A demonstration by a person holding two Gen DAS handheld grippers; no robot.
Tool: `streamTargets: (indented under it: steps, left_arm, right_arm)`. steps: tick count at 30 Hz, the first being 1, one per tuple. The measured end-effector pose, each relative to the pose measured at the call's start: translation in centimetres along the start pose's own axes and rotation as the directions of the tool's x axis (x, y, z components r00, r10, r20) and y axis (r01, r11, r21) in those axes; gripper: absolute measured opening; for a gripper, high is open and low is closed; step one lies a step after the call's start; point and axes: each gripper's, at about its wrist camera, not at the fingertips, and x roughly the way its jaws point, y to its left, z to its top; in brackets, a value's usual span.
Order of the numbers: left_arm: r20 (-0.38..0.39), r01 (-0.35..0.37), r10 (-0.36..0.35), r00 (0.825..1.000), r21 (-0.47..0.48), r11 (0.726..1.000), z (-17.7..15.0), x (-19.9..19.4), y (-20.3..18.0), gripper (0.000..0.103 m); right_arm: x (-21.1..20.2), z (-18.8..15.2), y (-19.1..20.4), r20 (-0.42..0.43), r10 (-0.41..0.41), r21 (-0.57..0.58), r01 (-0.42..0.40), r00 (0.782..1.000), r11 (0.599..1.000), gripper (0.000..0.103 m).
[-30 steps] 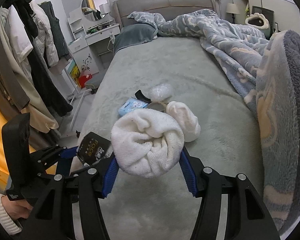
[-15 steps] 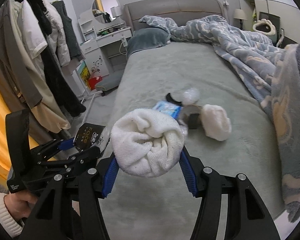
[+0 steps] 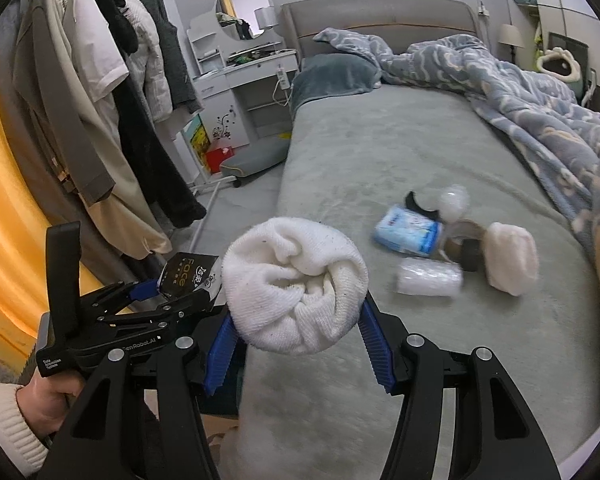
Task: Collect trash
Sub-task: 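Carry the black packet and towel ball over the green bin with both tools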
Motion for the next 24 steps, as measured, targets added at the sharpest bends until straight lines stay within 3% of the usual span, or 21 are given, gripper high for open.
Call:
streamTargets:
  steps: [19, 24]
  left_arm:
    - [-0.097, -0.079, 0.068, 0.993, -0.114, 0.990, -2.0, 0.6, 8.0, 0.070]
    - [-0.182, -0.097, 0.069, 0.981, -0.149, 0.984, -3.3, 1.9, 10.1, 0.070]
  right_arm:
    - [4.5, 1.7, 6.4, -0.035, 0.119, -0.069, -0.121, 0.992, 0.990, 0.058]
    - [5.9, 2.1, 8.2, -0.051, 0.148, -0.088, -0.152, 0.988, 0.984, 0.058]
